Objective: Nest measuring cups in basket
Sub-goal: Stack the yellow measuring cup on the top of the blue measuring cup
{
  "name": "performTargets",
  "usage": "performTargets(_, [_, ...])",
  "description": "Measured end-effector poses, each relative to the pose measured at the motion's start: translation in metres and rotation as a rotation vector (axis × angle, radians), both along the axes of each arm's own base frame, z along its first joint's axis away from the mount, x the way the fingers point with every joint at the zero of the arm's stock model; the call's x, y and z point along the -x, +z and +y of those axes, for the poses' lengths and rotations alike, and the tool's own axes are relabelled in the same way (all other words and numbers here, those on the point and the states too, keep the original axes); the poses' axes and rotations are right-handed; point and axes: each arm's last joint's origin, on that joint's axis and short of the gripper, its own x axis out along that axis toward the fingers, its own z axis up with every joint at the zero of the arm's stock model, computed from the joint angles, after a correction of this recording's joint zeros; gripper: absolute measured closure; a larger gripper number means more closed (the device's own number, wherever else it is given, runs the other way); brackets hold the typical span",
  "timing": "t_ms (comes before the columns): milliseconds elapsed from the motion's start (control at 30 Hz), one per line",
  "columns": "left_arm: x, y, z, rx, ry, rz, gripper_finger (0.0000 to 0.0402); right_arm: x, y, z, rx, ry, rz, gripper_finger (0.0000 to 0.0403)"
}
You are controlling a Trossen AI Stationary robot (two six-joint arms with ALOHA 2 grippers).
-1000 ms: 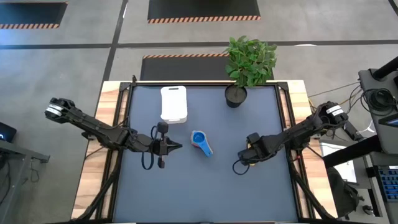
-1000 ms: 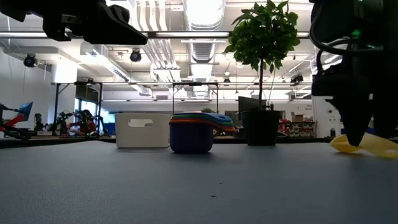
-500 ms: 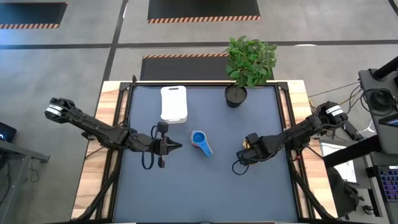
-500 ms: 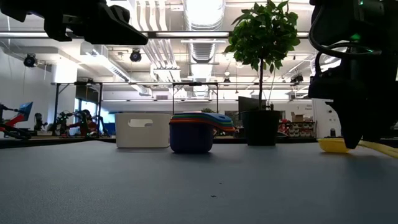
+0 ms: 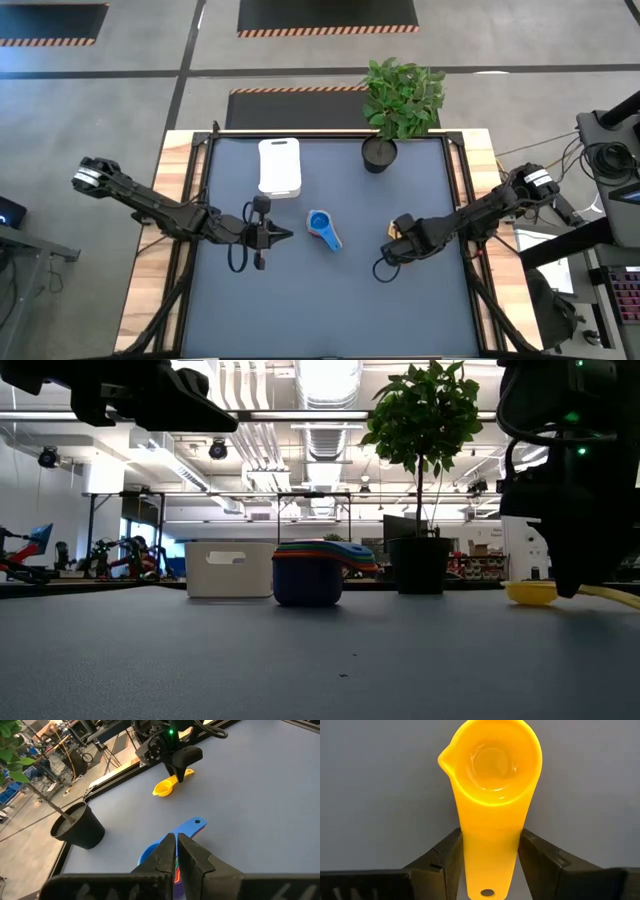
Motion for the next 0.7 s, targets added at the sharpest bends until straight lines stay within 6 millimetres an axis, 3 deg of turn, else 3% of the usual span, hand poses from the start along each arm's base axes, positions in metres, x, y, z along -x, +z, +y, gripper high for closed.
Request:
performTargets(167, [0.000,0.000,0.000,0.000,0.001,0.000,0.0402,-0.009,0.012,0.000,-0.013,0.040,-0.022,0.0247])
performTargets(700, [0.000,0.003,0.000,-0.008,-0.004,-0.024,0.0402,-0.072,0.077,-0.021,0.059,0.215,-0.234,0.0244])
